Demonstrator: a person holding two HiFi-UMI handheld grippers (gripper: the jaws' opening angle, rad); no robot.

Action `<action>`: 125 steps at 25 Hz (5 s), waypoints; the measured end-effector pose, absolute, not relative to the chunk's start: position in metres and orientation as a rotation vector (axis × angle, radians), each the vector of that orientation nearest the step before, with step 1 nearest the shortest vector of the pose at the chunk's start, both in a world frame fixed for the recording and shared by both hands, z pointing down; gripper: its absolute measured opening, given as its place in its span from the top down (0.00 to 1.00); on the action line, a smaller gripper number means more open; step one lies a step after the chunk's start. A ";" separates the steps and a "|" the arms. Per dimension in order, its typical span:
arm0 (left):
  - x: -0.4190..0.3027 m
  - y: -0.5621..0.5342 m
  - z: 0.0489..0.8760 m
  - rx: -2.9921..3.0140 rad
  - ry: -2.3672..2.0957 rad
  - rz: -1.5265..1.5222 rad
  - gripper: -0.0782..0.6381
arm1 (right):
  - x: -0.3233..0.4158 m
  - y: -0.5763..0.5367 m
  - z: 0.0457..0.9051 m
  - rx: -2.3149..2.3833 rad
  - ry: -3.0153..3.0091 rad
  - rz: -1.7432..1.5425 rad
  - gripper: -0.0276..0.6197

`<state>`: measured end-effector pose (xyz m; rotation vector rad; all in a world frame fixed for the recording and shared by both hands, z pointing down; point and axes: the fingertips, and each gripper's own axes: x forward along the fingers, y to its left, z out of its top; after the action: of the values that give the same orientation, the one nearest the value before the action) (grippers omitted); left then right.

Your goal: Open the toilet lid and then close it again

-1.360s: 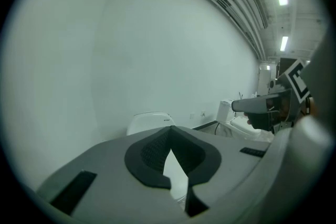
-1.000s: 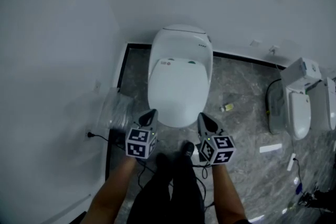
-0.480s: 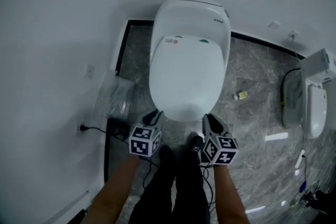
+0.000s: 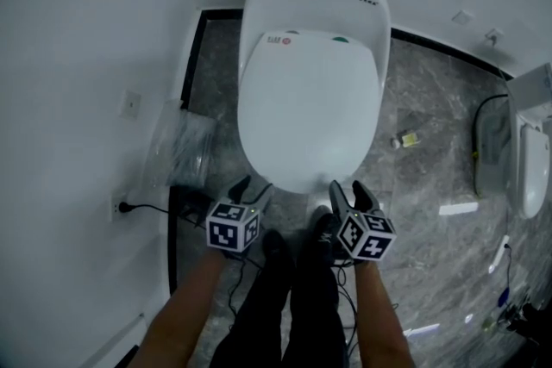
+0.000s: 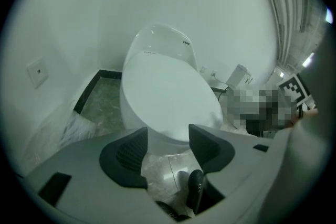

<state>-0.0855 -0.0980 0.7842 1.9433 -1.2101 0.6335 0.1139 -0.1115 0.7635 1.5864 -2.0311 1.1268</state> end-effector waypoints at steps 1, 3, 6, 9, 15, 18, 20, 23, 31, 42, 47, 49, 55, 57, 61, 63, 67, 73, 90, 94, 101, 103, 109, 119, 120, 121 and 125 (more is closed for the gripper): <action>-0.084 -0.097 0.787 1.942 -1.202 0.636 0.55 | 0.115 -0.112 0.768 1.592 -2.026 1.146 0.55; -0.082 -0.096 0.792 1.943 -1.188 0.638 0.55 | 0.115 -0.114 0.778 1.600 -2.013 1.194 0.52; -0.078 -0.097 0.797 1.949 -1.167 0.645 0.55 | 0.115 -0.119 0.793 1.596 -1.990 1.256 0.52; -0.076 -0.094 0.801 1.949 -1.151 0.660 0.55 | 0.110 -0.120 0.801 1.578 -1.991 1.297 0.52; -0.076 -0.084 0.803 1.953 -1.136 0.694 0.55 | 0.112 -0.121 0.798 1.636 -1.967 1.389 0.52; -0.070 -0.082 0.803 1.967 -1.116 0.705 0.55 | 0.120 -0.122 0.798 1.666 -1.914 1.402 0.65; -0.065 -0.079 0.802 1.978 -1.096 0.716 0.55 | 0.121 -0.122 0.796 1.672 -1.896 1.407 0.67; -0.055 -0.077 0.801 1.995 -1.065 0.729 0.55 | 0.122 -0.122 0.792 1.678 -1.879 1.433 0.68; -0.034 -0.073 0.800 2.023 -1.014 0.739 0.56 | 0.123 -0.122 0.775 1.693 -1.883 1.493 0.73; -0.027 -0.079 0.782 2.061 -1.042 0.719 0.58 | 0.126 -0.126 0.750 1.703 -1.887 1.559 0.73; -0.027 -0.081 0.762 2.102 -1.061 0.692 0.60 | 0.125 -0.127 0.734 1.701 -1.898 1.559 0.73; -0.027 -0.083 0.751 2.121 -1.076 0.682 0.60 | 0.126 -0.129 0.724 1.708 -1.908 1.564 0.73; -0.028 -0.093 0.723 2.159 -1.138 0.699 0.72 | 0.127 -0.136 0.696 1.713 -1.936 1.559 0.73; -0.027 -0.097 0.713 2.165 -1.161 0.686 0.74 | 0.126 -0.138 0.686 1.711 -1.955 1.548 0.73; -0.028 -0.109 0.686 2.185 -1.204 0.646 0.75 | 0.126 -0.146 0.664 1.699 -1.998 1.516 0.73; -0.029 -0.116 0.672 2.196 -1.229 0.634 0.76 | 0.126 -0.150 0.653 1.691 -2.017 1.496 0.73; -0.032 -0.133 0.647 2.205 -1.282 0.621 0.80 | 0.126 -0.162 0.632 1.673 -2.063 1.438 0.73; -0.032 -0.151 0.621 2.188 -1.336 0.611 0.83 | 0.133 -0.173 0.602 1.641 -2.111 1.377 0.74; -0.031 -0.228 0.547 2.140 -1.511 0.523 0.88 | 0.132 -0.220 0.552 1.441 -2.256 1.218 0.94; -0.034 -0.251 0.531 2.126 -1.551 0.512 0.88 | 0.130 -0.237 0.544 1.390 -2.280 1.198 0.94; -0.035 -0.295 0.505 2.115 -1.621 0.486 0.88 | 0.133 -0.267 0.526 1.339 -2.312 1.142 0.94; -0.035 -0.307 0.499 2.124 -1.627 0.473 0.88 | 0.134 -0.272 0.524 1.337 -2.308 1.136 0.94; -0.030 -0.349 0.478 2.176 -1.626 0.435 0.88 | 0.142 -0.297 0.513 1.383 -2.313 1.131 0.94; -0.021 -0.413 0.458 2.318 -1.494 0.392 0.88 | 0.124 -0.331 0.500 1.560 -2.259 1.148 0.94; -0.020 -0.419 0.457 2.331 -1.479 0.389 0.88 | 0.122 -0.333 0.500 1.579 -2.252 1.149 0.94; -0.019 -0.424 0.455 2.343 -1.465 0.387 0.88 | 0.120 -0.335 0.498 1.597 -2.245 1.149 0.94; -0.016 -0.448 0.451 2.387 -1.417 0.397 0.88 | 0.116 -0.340 0.495 1.672 -2.208 1.158 0.94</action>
<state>-0.0156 -0.4476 0.4515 2.3871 -1.4174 0.3973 0.1160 -0.3397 0.4951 1.6719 -2.2075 1.1580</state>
